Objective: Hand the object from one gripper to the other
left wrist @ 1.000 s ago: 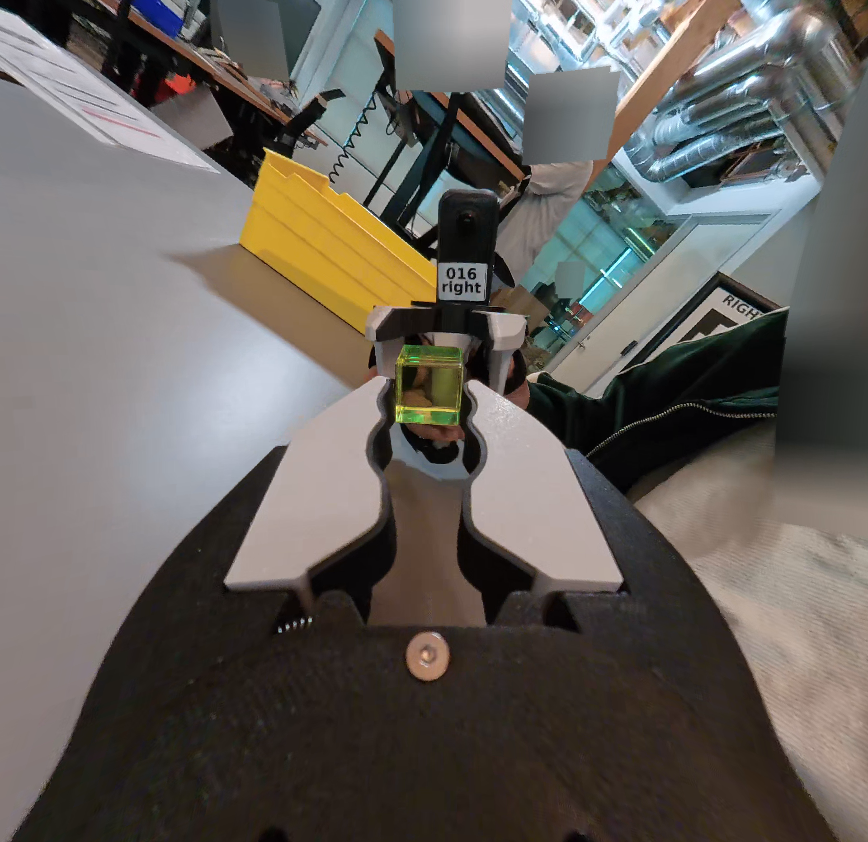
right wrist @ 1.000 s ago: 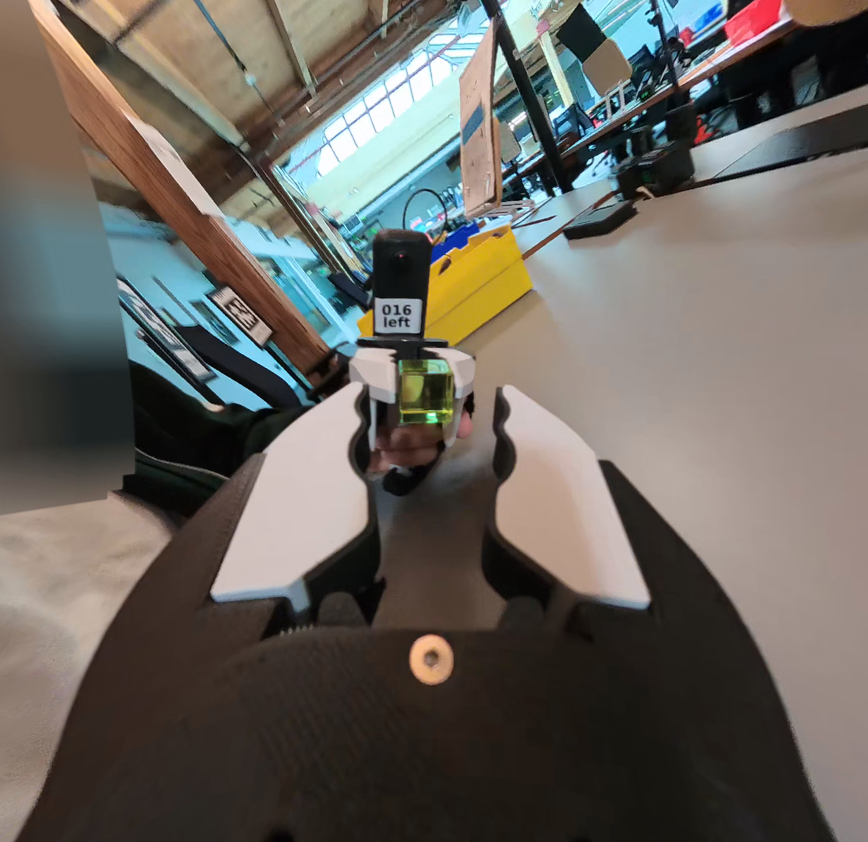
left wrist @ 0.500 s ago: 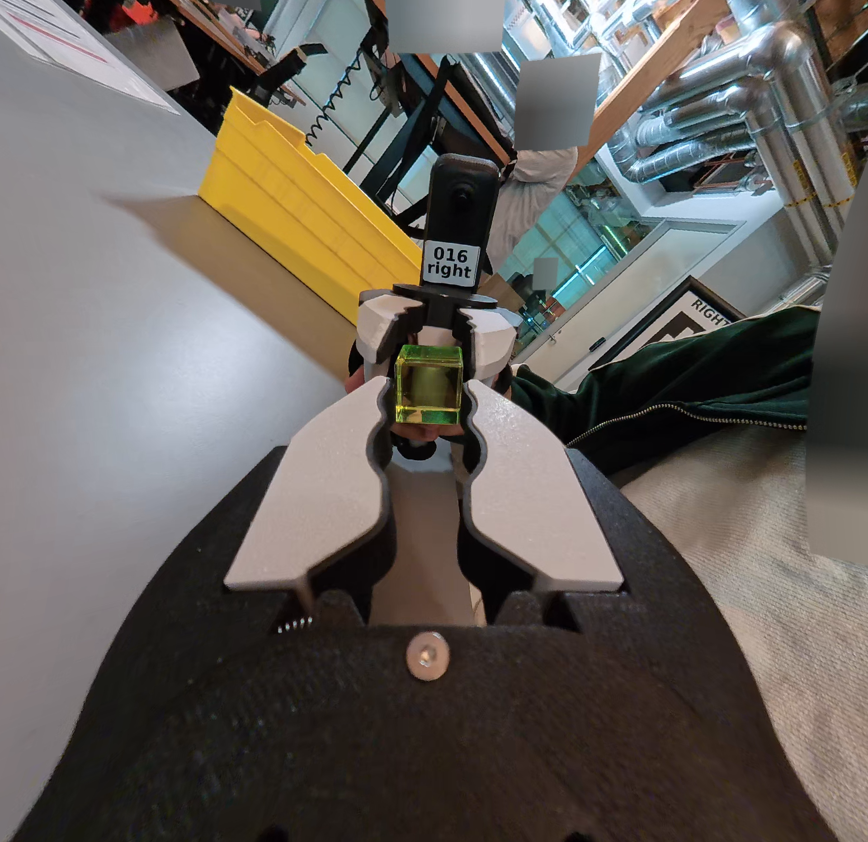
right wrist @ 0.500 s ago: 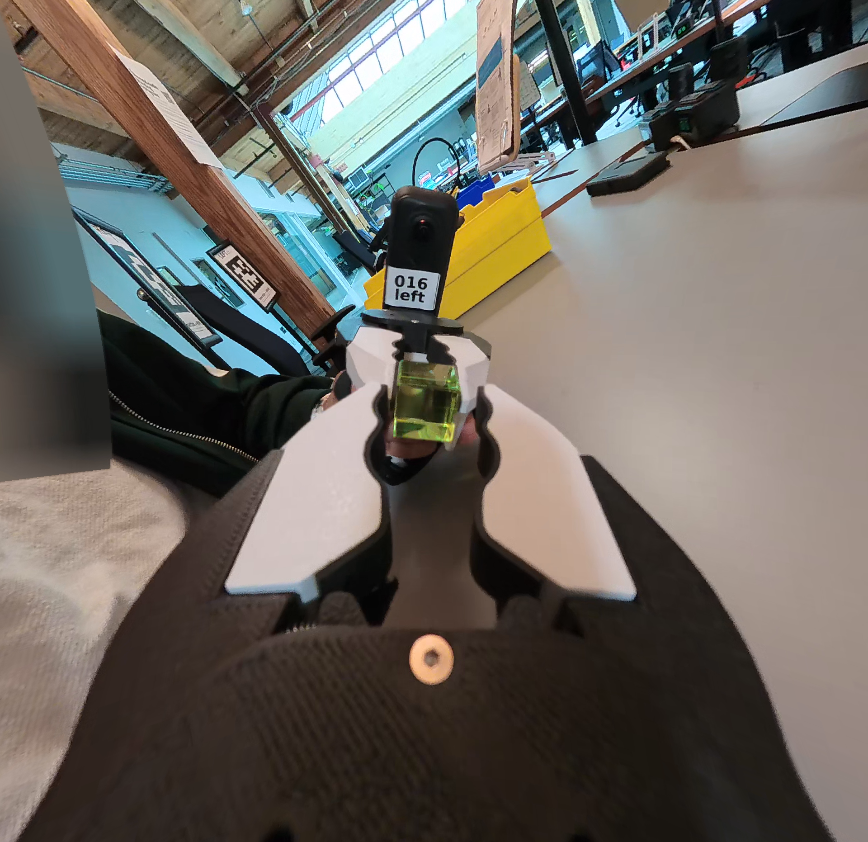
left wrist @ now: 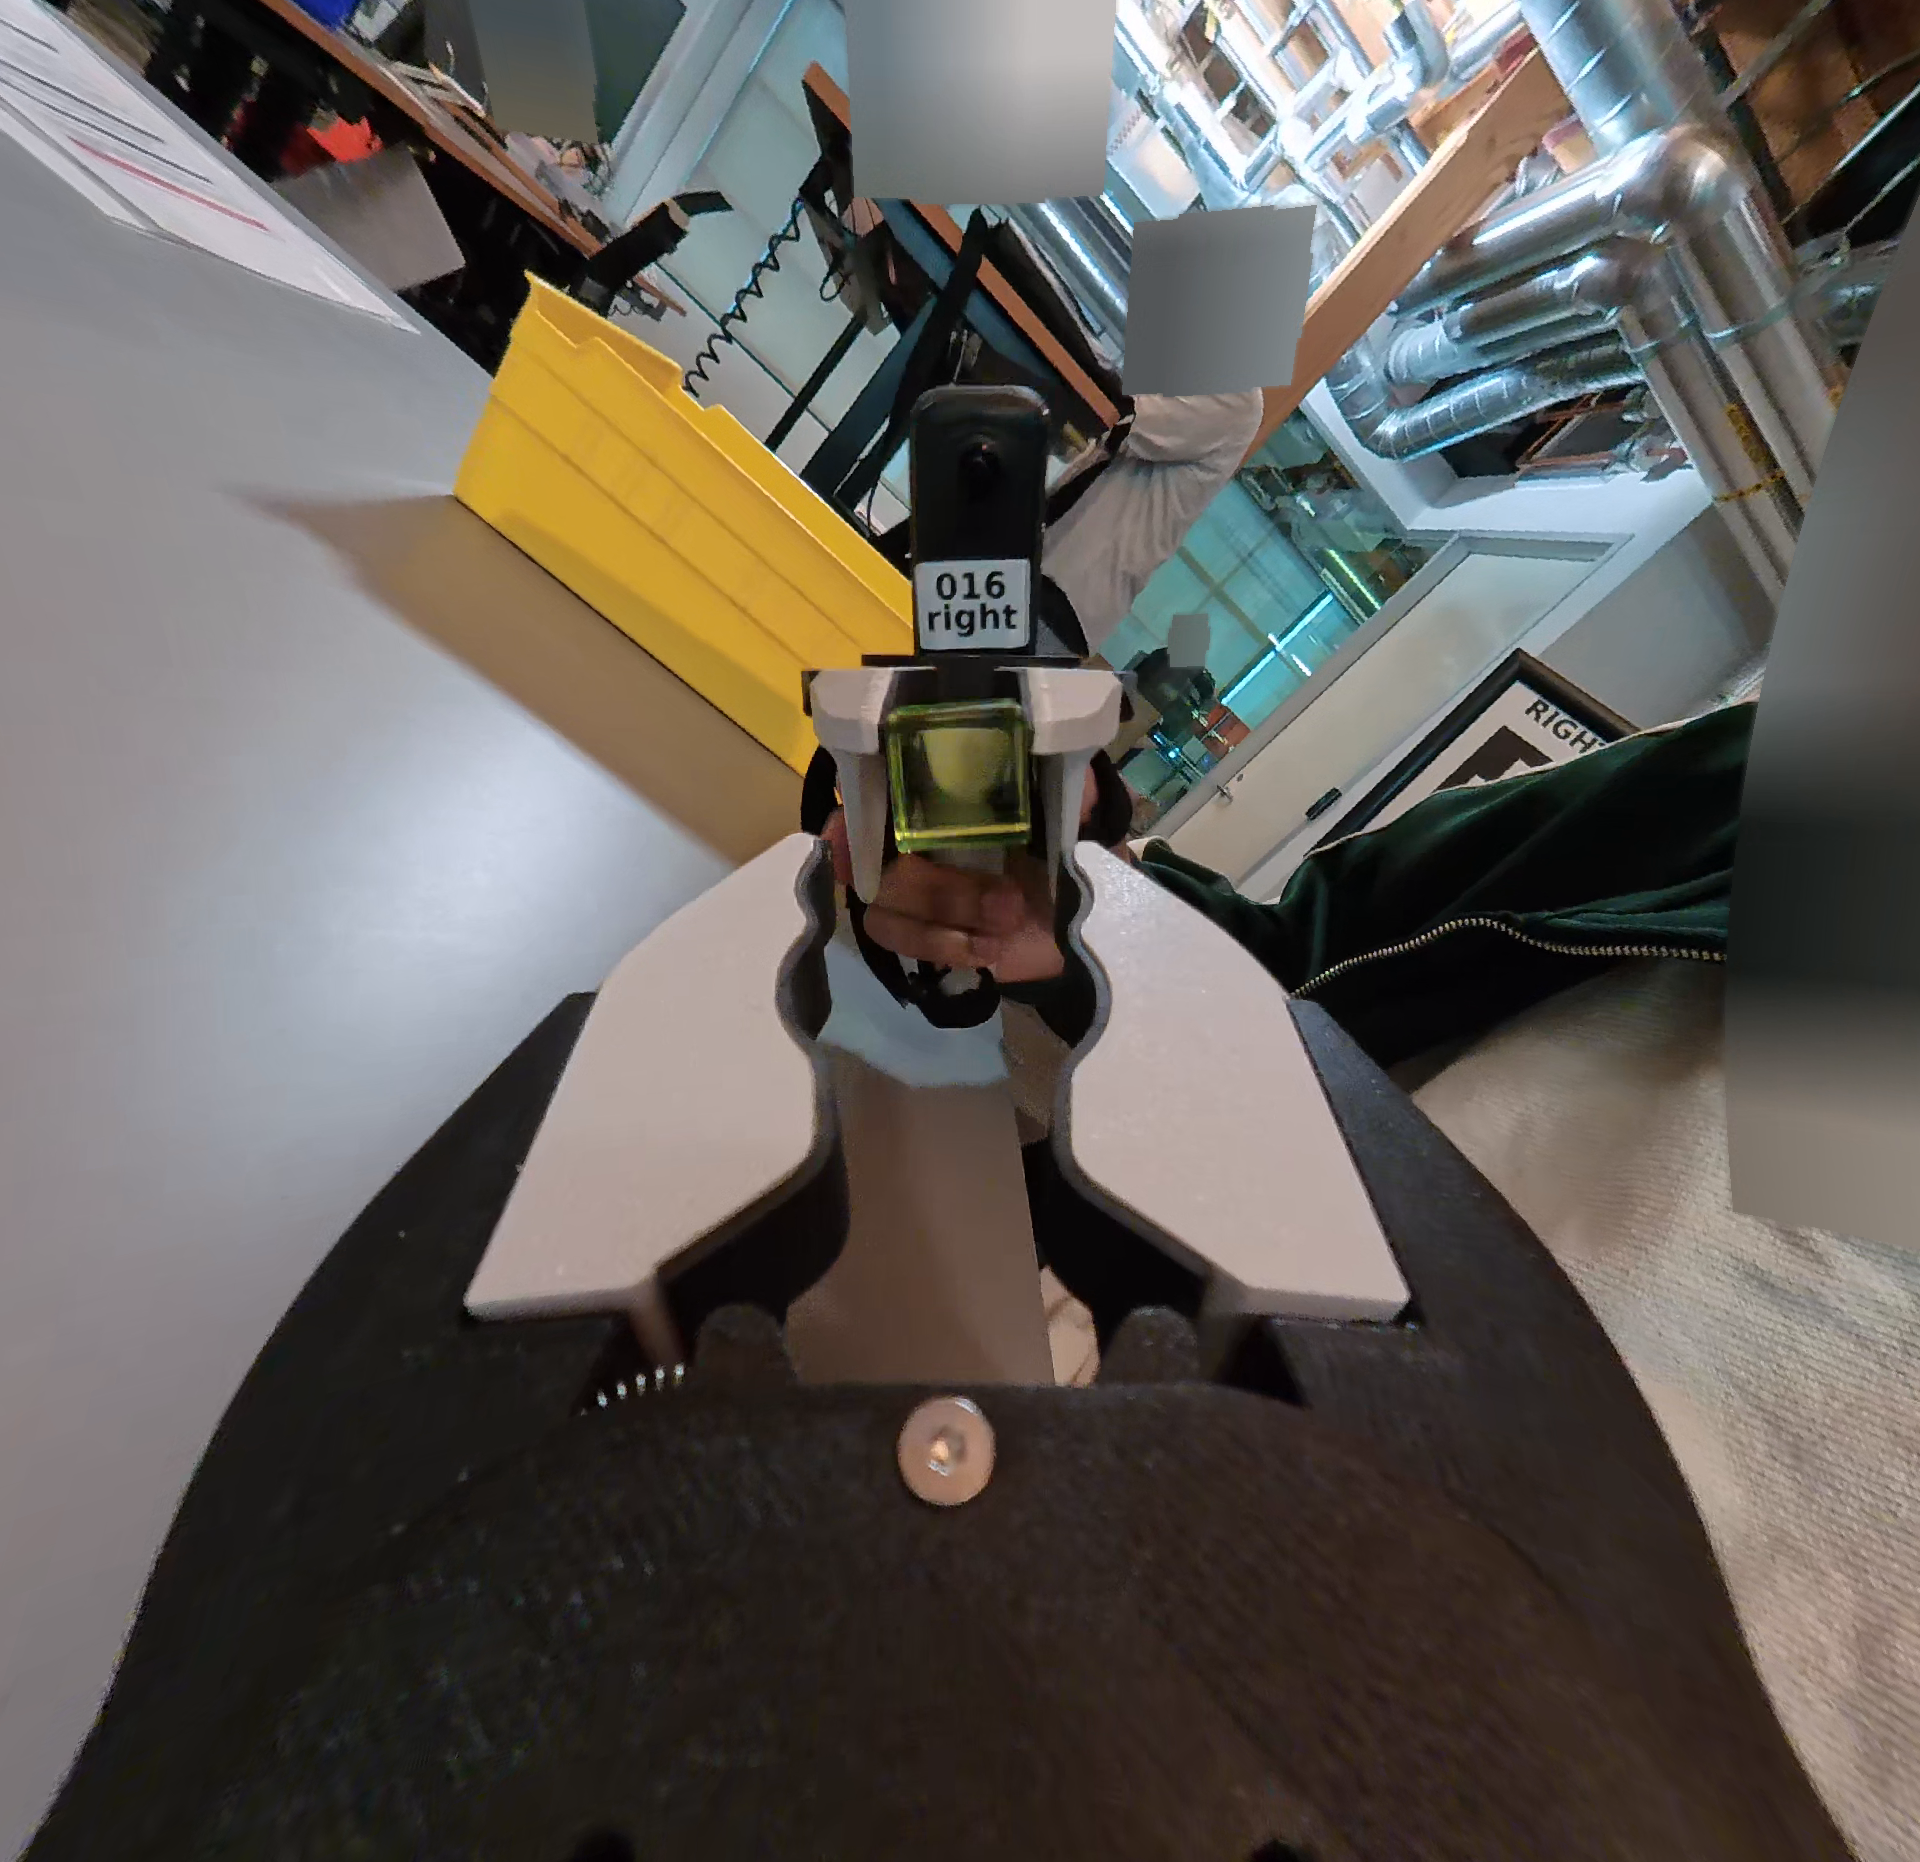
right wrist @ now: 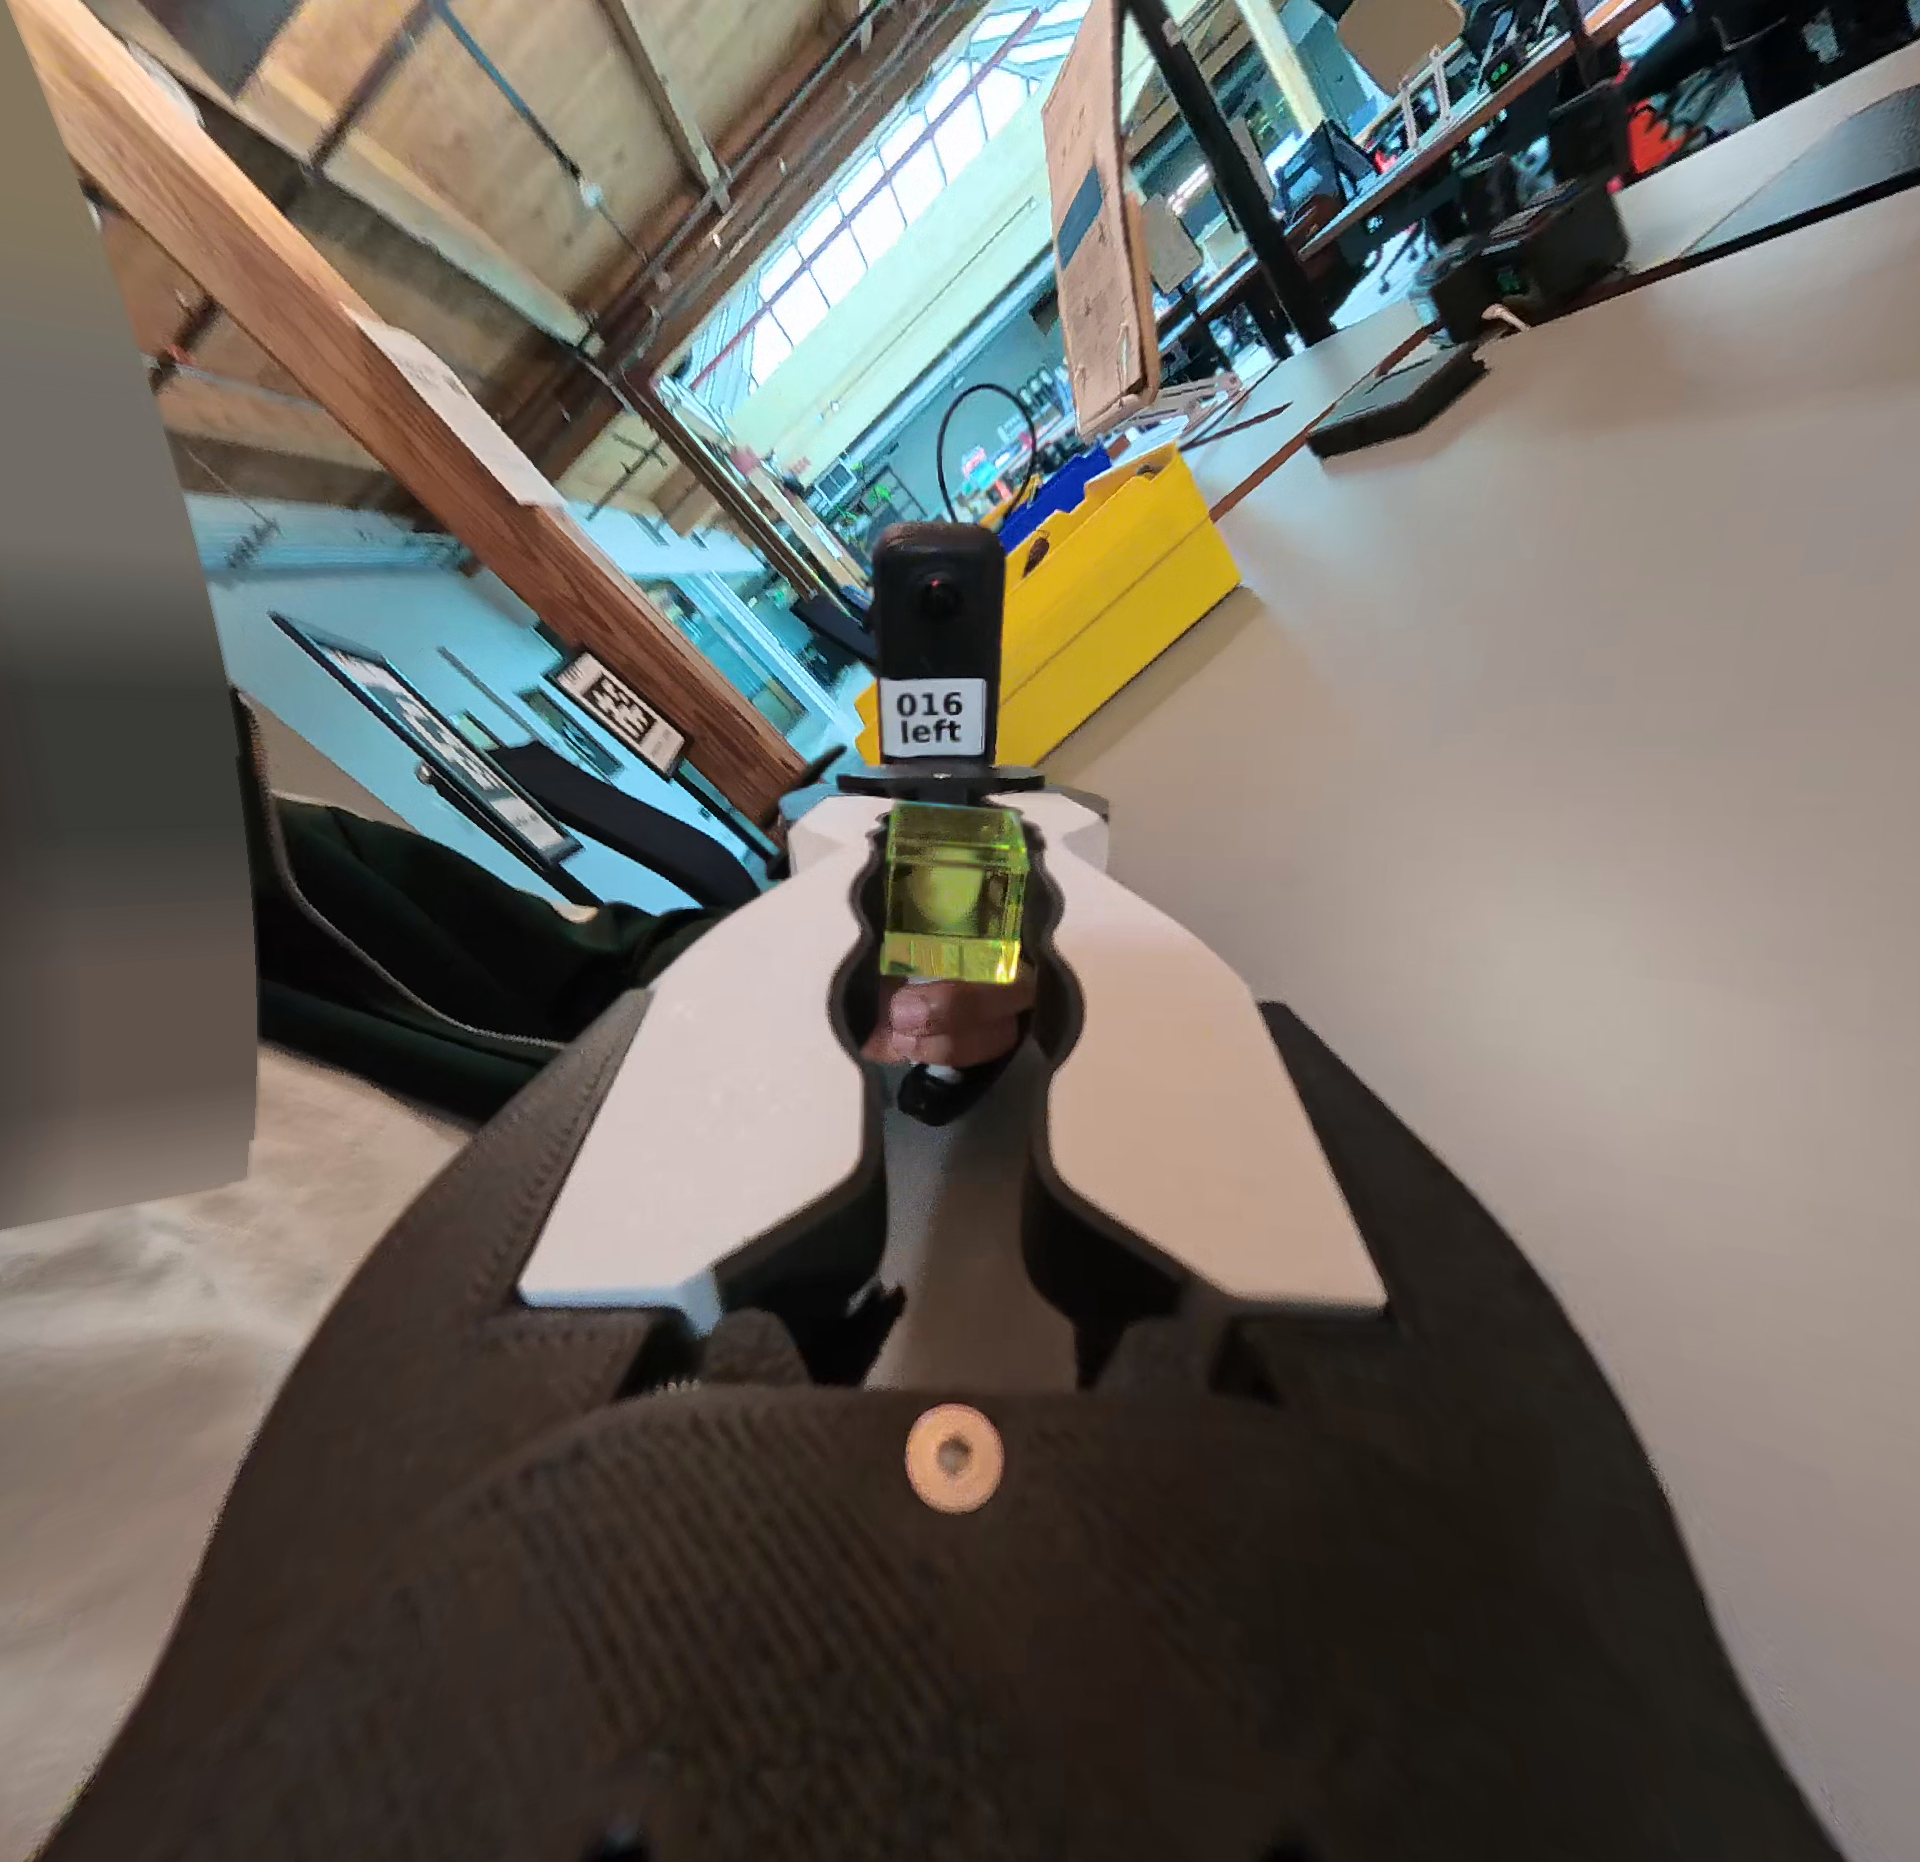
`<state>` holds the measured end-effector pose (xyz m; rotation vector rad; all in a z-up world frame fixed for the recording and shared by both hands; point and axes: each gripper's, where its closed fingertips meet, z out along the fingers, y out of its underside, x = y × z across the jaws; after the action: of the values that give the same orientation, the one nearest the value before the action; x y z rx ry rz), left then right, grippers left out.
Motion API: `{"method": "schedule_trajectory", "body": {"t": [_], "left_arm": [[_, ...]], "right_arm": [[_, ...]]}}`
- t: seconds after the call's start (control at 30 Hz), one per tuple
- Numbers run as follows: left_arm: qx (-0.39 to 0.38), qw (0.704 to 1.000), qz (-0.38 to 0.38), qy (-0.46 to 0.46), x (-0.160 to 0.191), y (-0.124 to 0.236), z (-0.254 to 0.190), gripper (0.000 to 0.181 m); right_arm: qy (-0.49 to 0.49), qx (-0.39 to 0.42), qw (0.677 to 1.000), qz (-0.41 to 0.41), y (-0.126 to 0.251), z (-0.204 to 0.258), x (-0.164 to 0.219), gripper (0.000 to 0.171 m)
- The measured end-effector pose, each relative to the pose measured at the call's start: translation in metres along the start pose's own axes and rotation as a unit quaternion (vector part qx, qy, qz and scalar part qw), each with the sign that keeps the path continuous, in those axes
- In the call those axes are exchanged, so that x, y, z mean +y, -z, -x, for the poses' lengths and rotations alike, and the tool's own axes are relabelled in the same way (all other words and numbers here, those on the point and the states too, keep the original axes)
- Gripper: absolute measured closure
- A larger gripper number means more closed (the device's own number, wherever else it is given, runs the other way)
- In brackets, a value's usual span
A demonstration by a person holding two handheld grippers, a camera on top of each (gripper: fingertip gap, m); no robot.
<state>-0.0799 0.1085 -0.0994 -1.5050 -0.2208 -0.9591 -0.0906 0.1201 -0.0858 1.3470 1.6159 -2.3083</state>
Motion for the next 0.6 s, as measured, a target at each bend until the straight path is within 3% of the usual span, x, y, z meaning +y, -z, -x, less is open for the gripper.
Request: {"method": "schedule_trajectory", "body": {"t": [0.3,0.5,0.6], "left_arm": [[0.002,1.0,-0.002,0.006,-0.0011,0.0013,0.0022,0.143],[0.019,0.999,0.004,0.029,-0.0009,0.0031,-0.0003,0.154],[0.046,0.995,0.025,0.084,0.0053,0.0032,-0.0011,0.157]], "right_arm": [[-0.043,-0.012,0.999,-0.012,0.0053,-0.0042,-0.0038,0.145],[-0.021,-0.004,1.0,-0.003,0.0045,-0.0031,-0.0027,0.145],[0.01,0.001,1.0,-0.002,0.004,-0.0011,-0.0033,0.145]]}}
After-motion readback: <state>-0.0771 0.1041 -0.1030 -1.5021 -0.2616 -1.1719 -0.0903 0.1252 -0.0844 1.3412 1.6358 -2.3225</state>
